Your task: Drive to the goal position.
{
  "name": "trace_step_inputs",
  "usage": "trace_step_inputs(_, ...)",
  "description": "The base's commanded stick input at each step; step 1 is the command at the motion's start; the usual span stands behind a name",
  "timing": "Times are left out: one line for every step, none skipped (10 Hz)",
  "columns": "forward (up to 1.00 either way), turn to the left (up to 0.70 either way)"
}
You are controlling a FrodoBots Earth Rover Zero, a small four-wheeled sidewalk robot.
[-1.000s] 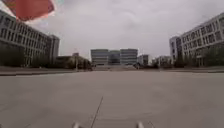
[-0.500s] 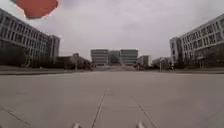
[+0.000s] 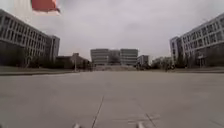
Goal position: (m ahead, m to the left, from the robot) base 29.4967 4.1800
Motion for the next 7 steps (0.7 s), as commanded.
trace_step_inputs(0.85,0.0)
trace_step_inputs(0.85,0.0)
trace_step_inputs(0.85,0.0)
trace_step_inputs(0.85,0.0)
trace_step_inputs(0.85,0.0)
trace_step_inputs(0.85,0.0)
trace_step_inputs(0.85,0.0)
